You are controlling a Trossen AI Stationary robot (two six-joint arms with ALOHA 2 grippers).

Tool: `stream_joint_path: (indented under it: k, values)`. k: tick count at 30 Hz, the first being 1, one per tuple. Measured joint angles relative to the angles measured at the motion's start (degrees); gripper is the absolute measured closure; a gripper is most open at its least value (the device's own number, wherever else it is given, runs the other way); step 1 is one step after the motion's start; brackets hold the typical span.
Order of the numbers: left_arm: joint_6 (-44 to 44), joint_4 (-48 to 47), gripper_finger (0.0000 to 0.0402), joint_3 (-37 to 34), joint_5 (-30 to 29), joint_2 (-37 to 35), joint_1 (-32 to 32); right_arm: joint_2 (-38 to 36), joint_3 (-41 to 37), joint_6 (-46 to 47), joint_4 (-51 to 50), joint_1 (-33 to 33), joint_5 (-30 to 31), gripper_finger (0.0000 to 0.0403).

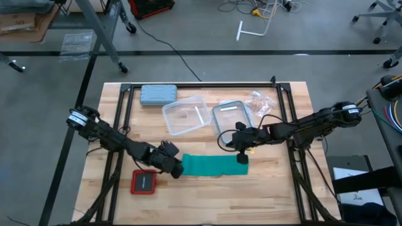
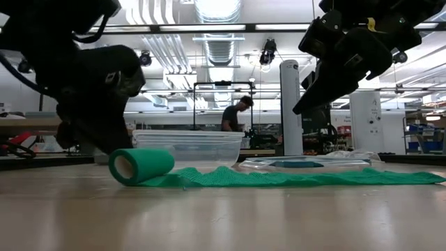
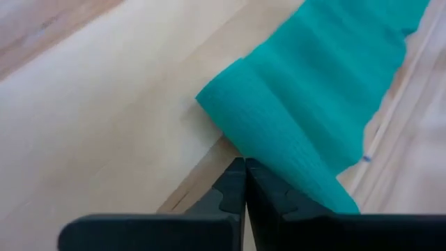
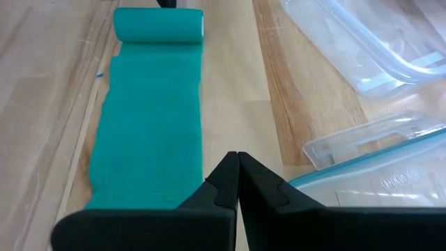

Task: Roll bandage
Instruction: Roll the blue bandage

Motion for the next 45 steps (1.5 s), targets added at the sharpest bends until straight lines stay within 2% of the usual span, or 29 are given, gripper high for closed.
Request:
stream_joint_path:
  k: [9, 36, 40, 45]
  values:
    - [2.76, -0.04, 0.04, 2.6, -0.7, 0.0, 1.33, 0.0, 0.0, 0.0, -0.02, 0.0, 0.0, 0.04]
    - [2.56, 1.84, 0.04, 2.65, -0.57, 0.0, 1.49, 0.0, 0.01, -0.23, 0.52, 0.0, -0.02, 0.04]
    - [2.56, 1.96, 0.0398, 2.65, -0.59, 0.0, 1.49, 0.25, -0.23, -0.65, 5.17, 0.07, -1.11, 0.04]
    - [2.56, 2.01, 0.04, 2.62, -0.57, 0.0, 1.49, 4.24, -0.57, -1.07, 12.72, 0.32, -4.66, 0.04]
